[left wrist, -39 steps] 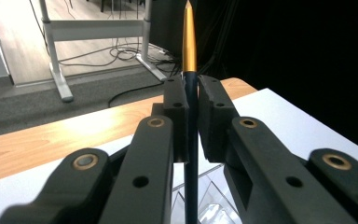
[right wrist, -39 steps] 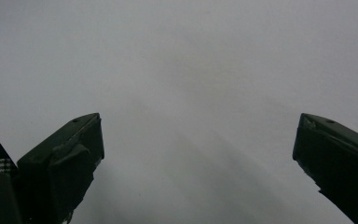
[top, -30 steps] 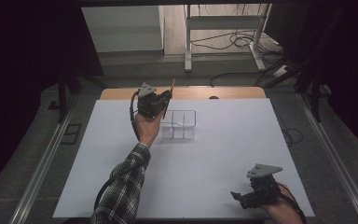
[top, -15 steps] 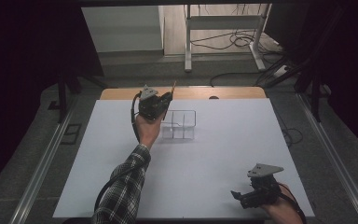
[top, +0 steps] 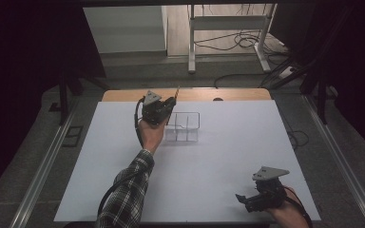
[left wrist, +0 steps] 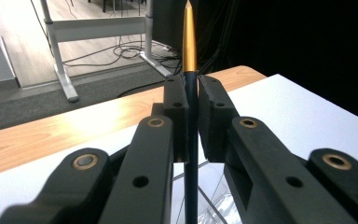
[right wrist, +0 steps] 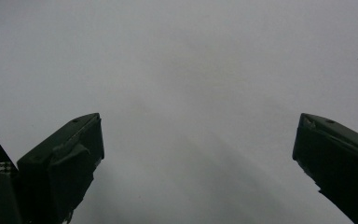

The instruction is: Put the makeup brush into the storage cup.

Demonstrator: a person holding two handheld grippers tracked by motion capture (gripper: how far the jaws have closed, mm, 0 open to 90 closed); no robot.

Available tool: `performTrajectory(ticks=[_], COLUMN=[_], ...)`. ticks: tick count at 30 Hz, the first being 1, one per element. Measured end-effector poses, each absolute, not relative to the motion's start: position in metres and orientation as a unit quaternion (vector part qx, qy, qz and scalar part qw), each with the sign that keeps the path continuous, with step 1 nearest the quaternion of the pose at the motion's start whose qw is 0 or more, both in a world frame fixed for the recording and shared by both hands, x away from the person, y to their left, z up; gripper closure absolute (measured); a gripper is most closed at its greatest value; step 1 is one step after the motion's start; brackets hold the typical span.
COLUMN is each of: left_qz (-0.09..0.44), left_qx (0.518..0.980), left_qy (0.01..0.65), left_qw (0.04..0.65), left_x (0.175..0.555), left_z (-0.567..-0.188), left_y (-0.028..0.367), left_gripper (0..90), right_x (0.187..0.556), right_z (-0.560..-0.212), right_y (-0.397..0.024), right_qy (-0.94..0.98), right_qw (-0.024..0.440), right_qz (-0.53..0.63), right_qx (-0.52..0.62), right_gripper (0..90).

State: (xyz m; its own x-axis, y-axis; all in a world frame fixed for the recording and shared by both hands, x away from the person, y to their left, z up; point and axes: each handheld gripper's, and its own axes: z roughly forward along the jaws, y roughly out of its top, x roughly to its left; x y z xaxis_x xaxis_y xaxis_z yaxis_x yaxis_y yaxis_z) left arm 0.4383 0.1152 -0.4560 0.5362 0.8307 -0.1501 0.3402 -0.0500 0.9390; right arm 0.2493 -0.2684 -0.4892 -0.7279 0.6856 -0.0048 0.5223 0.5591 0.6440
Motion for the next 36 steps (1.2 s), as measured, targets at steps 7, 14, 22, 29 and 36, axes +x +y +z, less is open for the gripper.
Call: performTrajectory(ticks=[7, 14, 22, 29, 36], left_qz=[0.225, 0.22, 0.217, 0.217, 0.216], left_qx=[0.691, 0.692, 0.692, 0.694, 0.698], left_qy=[0.427, 0.431, 0.431, 0.427, 0.427], left_qw=[0.538, 0.536, 0.537, 0.537, 0.532], left_x=[0.436, 0.434, 0.431, 0.427, 0.423], left_z=[-0.464, -0.473, -0.48, -0.485, -0.491], left_y=[0.117, 0.119, 0.12, 0.12, 0.12], left_gripper=[83.6, 83.5, 83.5, 83.6, 83.6], right_x=[0.249, 0.249, 0.249, 0.249, 0.249], right_z=[-0.489, -0.49, -0.49, -0.49, -0.491], right_y=[-0.268, -0.268, -0.268, -0.268, -0.268], right_qy=[0.874, 0.874, 0.875, 0.876, 0.876], right_qw=[0.129, 0.13, 0.13, 0.13, 0.13], right_qz=[0.317, 0.316, 0.315, 0.314, 0.313], right_qx=[0.345, 0.345, 0.344, 0.343, 0.343], right_gripper=[2.0, 1.9, 1.9, 1.9, 1.9])
